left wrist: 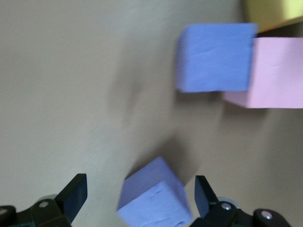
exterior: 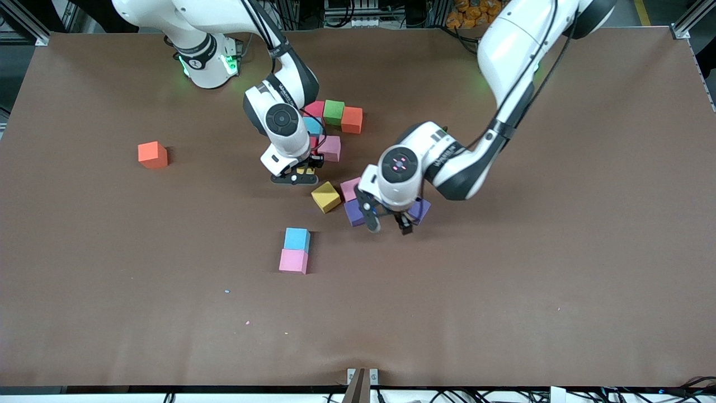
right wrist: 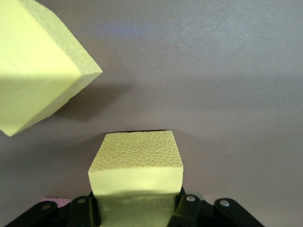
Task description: Arrange 11 blocks into digit 3
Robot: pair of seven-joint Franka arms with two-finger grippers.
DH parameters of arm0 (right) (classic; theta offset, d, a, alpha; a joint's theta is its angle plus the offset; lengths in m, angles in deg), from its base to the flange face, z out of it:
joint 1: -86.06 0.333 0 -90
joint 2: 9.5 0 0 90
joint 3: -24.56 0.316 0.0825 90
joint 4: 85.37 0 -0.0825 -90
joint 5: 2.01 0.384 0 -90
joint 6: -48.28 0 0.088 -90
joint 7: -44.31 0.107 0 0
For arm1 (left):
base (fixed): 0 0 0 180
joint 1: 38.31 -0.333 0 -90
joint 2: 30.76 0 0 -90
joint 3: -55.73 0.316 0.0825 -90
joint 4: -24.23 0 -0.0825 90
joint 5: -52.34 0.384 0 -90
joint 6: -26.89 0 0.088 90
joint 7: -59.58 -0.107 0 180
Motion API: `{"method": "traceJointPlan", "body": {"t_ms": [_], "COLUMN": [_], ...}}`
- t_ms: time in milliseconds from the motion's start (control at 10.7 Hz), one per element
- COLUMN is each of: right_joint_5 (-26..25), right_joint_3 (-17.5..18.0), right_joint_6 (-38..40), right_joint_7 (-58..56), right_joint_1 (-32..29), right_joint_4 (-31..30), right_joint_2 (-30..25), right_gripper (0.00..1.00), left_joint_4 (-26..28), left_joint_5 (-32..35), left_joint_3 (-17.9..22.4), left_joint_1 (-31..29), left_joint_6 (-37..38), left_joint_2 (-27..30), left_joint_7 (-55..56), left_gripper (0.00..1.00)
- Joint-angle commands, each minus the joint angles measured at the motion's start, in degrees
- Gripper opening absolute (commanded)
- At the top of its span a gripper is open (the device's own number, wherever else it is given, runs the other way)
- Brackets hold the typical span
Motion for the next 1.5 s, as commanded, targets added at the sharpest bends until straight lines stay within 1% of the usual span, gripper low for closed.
{"method": "traceJointPlan", "body": {"t_ms": [0, 188, 282, 375, 469, 657, 845, 1032, 1314, 1408], "right_joint_5": [0.9, 0.9, 0.9, 0.8, 0.8, 0.8, 0.7, 0.8, 0.9, 0.9], "right_joint_3": [-0.3, -0.3, -0.3, -0.3, -0.3, -0.3, -0.6, -0.6, -0.5, -0.5], "right_joint_6": [-1.1, -1.1, -1.0, -0.4, -0.2, 0.2, 4.5, 5.7, 5.8, 5.8], "right_joint_7": [0.8, 0.8, 0.8, 0.8, 0.8, 0.8, 0.8, 1.7, 10.2, 15.9], "right_joint_1": [0.9, 1.3, 1.3, 1.3, 1.4, 1.2, 0.4, -1.7, -5.5, -5.8], "right_joint_4": [-1.3, -2.0, -2.0, -1.7, -1.5, -0.6, 3.1, 5.4, 9.6, 10.5], "right_joint_2": [0.1, 0.0, 0.0, 0.0, -0.3, -0.9, -1.0, -1.0, -0.4, -0.4], "right_gripper": [0.00, 0.00, 0.01, 0.63, 1.00, 1.00, 1.00, 1.00, 1.00, 1.00], "left_joint_4": [0.6, 2.3, 3.5, 5.4, 7.1, 7.8, 9.3, 10.8, 11.4, 11.8], "left_joint_5": [-1.2, -0.6, -1.0, -1.2, -1.2, -1.2, -1.3, -2.8, -2.9, -2.9], "left_joint_3": [-0.7, -0.7, -1.1, -1.2, -1.2, -1.2, -1.4, -1.7, -1.8, -1.8], "left_joint_1": [-2.8, -2.0, -2.5, -2.8, -3.1, -3.1, -4.6, -4.8, -4.7, -4.7], "left_joint_6": [-1.7, -1.9, -1.9, -1.9, -2.1, -2.1, -2.2, -2.1, -2.3, -2.7], "left_joint_2": [0.6, 0.8, 1.0, 1.7, 2.2, 2.2, 2.2, 2.9, 2.5, 2.5], "left_joint_7": [10.0, 25.3, 29.1, 30.7, 31.6, 31.6, 31.7, 31.7, 31.9, 31.8], "left_gripper": [1.00, 1.00, 1.00, 1.00, 1.00, 1.00, 1.00, 1.00, 1.00, 1.00]}}
